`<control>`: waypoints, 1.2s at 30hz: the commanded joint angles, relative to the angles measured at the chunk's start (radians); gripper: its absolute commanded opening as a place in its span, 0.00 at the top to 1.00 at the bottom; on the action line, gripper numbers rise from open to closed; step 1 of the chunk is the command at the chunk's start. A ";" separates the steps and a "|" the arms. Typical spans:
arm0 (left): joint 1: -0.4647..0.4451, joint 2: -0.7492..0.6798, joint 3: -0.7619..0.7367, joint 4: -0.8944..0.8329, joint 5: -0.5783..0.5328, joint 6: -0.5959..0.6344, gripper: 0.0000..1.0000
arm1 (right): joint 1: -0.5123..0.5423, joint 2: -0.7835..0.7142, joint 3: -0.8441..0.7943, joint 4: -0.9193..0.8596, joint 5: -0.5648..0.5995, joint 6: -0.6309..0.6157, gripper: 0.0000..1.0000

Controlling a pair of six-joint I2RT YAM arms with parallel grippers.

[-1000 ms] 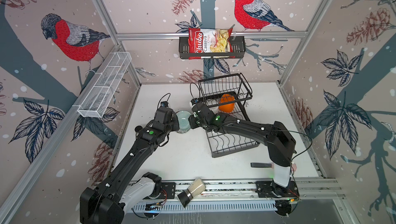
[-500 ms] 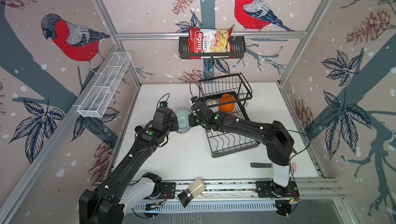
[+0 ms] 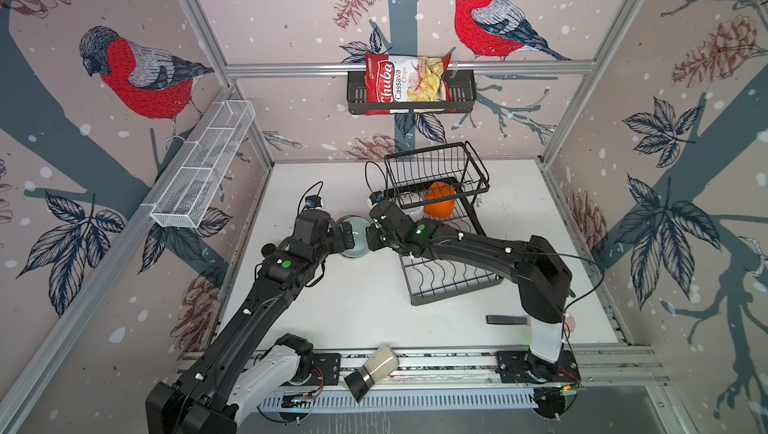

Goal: Load the bowls into the dish rack
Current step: 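Grasp the teal bowl rim with the right gripper beside the left gripper, then carry the teal bowl into the rack with the right gripper while the left releases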

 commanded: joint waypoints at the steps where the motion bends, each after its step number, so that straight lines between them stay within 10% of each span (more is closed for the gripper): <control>1: 0.001 -0.009 0.009 0.036 -0.017 -0.004 0.04 | 0.014 -0.045 -0.025 0.040 0.027 -0.025 1.00; 21: -0.010 -0.011 0.014 0.113 0.140 -0.064 0.04 | 0.042 -0.352 -0.319 -0.065 0.179 -0.023 1.00; 36: -0.219 0.067 -0.039 0.230 0.081 -0.134 0.04 | -0.008 -0.488 -0.468 -0.211 0.460 0.043 1.00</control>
